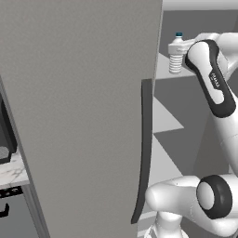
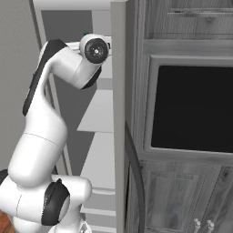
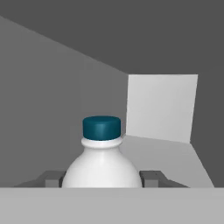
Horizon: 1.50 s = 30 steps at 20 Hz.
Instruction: Take the bottled waters from the counter and place them in the freezer to freeze. Close the freezer door after placing the bottles.
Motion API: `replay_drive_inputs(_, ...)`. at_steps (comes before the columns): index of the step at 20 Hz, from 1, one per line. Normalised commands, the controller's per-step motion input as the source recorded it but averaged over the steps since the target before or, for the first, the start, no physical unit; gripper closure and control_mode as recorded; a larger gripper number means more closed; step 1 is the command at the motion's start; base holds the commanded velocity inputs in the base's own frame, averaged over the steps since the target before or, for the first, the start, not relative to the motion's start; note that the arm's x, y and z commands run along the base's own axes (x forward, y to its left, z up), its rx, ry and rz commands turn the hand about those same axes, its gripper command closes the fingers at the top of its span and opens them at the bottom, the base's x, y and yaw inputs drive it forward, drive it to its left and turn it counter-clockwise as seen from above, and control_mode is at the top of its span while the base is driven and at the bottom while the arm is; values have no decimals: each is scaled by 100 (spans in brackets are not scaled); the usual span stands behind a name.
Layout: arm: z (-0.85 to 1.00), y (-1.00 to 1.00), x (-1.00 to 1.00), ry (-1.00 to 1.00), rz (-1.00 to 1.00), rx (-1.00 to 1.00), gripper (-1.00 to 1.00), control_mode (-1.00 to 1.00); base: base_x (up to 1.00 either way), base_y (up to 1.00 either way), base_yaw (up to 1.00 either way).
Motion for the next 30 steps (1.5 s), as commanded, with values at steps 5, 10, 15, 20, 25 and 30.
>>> replay_drive_inputs(5, 0, 0, 22, 0, 4, 3, 100, -100, 0, 0, 0)
replay_drive_inputs(10, -1, 7, 6, 0, 8, 2, 100, -100, 0, 0, 0)
replay_drive_inputs(15, -8, 1, 8, 0, 8, 1, 100, -100, 0, 0, 0)
replay_drive_inputs(20, -8, 1, 20, -2, 0, 0, 100, -100, 0, 0, 0)
replay_drive_inputs(25, -3, 8, 11, -2, -2, 0, 100, -100, 0, 0, 0)
replay_drive_inputs(30, -2, 2, 21, -1, -1, 0, 100, -100, 0, 0, 0)
